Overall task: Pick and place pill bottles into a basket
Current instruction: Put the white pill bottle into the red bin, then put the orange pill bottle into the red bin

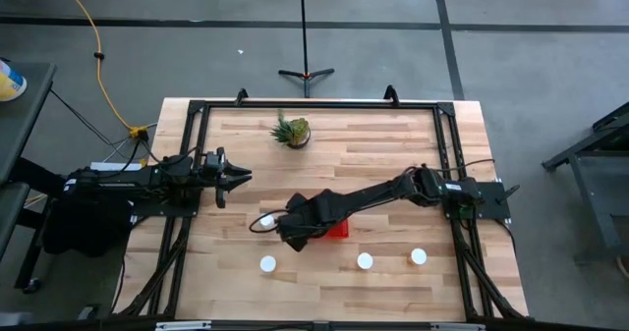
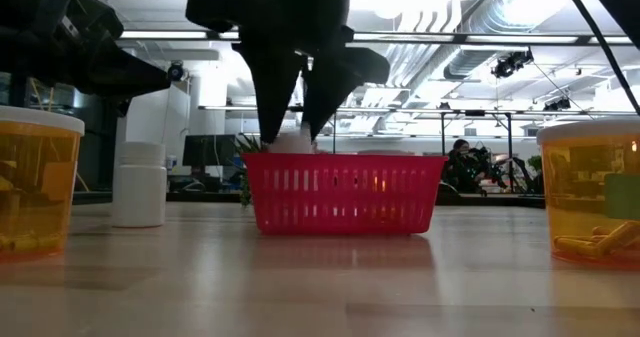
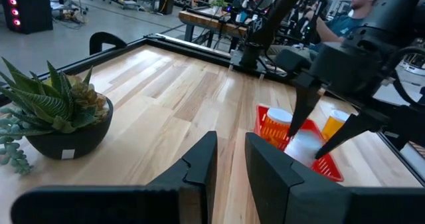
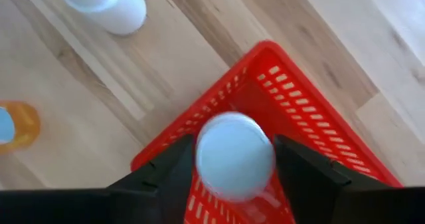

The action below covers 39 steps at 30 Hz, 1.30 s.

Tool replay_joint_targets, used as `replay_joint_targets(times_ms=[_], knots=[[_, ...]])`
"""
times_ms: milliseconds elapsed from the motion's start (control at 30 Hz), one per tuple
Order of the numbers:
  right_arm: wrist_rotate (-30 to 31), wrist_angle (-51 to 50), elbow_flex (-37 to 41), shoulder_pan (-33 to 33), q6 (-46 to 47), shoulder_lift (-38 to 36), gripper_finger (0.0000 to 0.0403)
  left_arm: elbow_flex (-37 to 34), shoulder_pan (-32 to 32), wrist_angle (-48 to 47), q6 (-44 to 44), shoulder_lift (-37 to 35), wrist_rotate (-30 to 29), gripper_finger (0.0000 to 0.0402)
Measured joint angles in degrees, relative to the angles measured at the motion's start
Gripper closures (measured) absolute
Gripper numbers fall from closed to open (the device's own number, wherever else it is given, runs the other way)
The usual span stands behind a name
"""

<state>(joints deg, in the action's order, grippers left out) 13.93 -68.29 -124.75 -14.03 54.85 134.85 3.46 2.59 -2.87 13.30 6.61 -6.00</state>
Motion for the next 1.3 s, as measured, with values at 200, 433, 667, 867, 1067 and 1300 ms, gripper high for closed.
replay_joint_targets(times_ms=[200, 433, 667, 867, 1067, 1300], knots=[[-2.3, -0.1, 0.0, 1.0, -1.2, 0.0, 0.0156, 0.0, 0.0, 0.0, 0.0, 0.0, 0.0, 0.0286], [-3.4, -1.5, 0.0, 2.9, -3.9, 0.0, 0.0131, 0.0, 0.0, 0.0, 0.0, 0.0, 0.0, 0.0286], [-6.1, 1.4, 0.0, 5.1, -6.7, 0.0, 0.013, 0.0, 0.0, 0.0, 0.0, 0.0, 0.0, 0.0286], [-8.6, 4.0, 0.0, 5.5, -8.4, -0.1, 0.013, 0.0, 0.0, 0.0, 0.0, 0.0, 0.0, 0.0286], [-10.1, 4.1, -1.1, 6.8, -10.3, -0.2, 0.013, 0.0, 0.0, 0.0, 0.0, 0.0, 0.0, 0.0286], [-11.3, 5.2, -7.6, 8.9, -17.2, -0.3, 0.013, 0.0, 0.0, 0.0, 0.1, 0.0, 0.0, 0.0286]])
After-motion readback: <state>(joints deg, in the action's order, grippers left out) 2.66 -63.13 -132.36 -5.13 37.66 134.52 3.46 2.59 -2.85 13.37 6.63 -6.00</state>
